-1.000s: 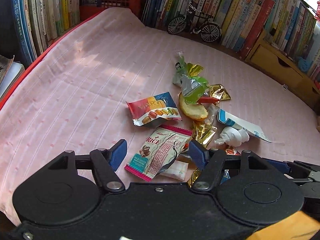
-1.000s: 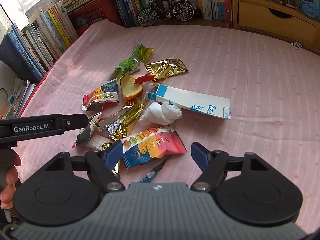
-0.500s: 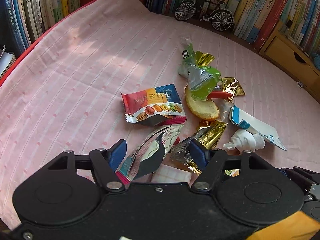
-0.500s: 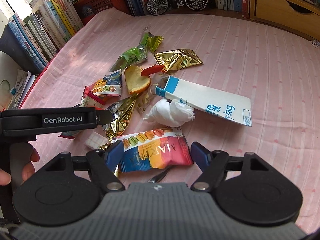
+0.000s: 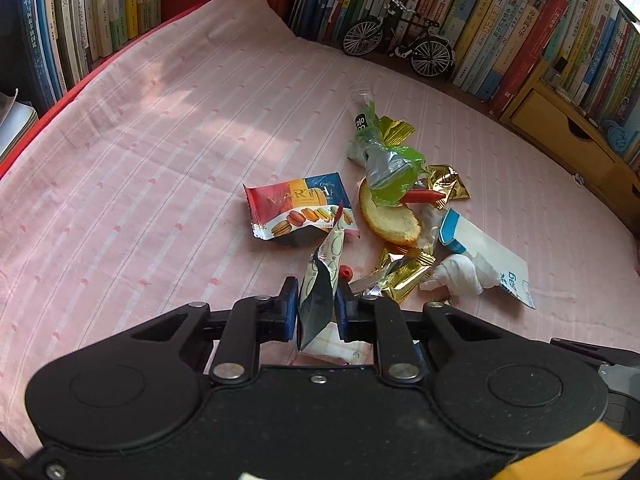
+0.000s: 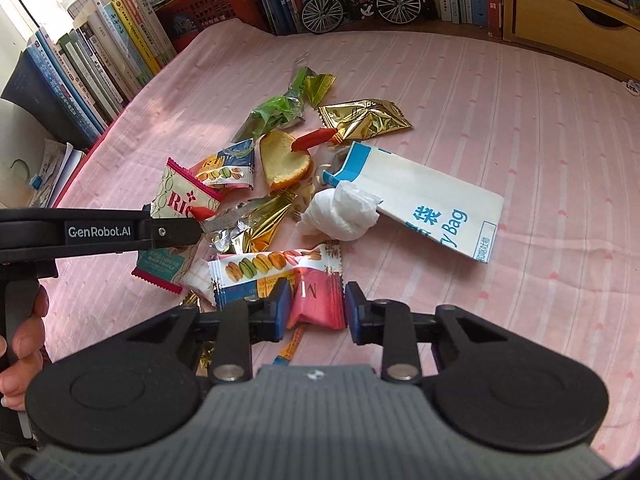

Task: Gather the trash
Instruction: 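Grasp the macaron packet with the right tool while the left tool grasps a silver wrapper, then carry both held wrappers off the bed down to the black bin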

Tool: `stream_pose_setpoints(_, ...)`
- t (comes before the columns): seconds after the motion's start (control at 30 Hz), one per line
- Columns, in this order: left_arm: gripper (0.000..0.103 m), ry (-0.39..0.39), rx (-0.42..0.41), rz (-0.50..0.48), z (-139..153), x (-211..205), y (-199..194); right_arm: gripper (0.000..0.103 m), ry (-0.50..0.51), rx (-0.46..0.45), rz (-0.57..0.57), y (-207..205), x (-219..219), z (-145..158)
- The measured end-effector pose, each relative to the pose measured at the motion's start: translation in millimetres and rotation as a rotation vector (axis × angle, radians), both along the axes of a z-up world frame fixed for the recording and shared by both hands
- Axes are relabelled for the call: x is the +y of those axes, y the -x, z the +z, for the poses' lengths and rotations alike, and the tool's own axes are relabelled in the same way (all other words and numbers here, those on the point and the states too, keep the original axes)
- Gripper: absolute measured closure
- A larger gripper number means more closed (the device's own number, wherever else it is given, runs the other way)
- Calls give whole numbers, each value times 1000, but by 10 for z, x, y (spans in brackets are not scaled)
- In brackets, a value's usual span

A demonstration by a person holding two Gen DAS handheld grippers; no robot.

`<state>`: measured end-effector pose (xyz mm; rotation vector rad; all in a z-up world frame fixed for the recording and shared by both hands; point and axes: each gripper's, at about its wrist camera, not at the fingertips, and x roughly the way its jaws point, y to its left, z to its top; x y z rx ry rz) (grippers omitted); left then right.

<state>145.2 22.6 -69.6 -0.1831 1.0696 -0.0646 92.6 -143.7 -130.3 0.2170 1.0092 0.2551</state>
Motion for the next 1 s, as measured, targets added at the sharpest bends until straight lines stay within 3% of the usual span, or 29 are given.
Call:
stream_pose_setpoints(0.57, 93, 0, -68, 17, 401, 202, 350, 81, 23, -33, -92, 297, -81, 275)
stream_pose_setpoints(1.0, 93, 16, -84, -6, 637, 565, 1135, 81, 35, -71, -144, 869, 200, 578)
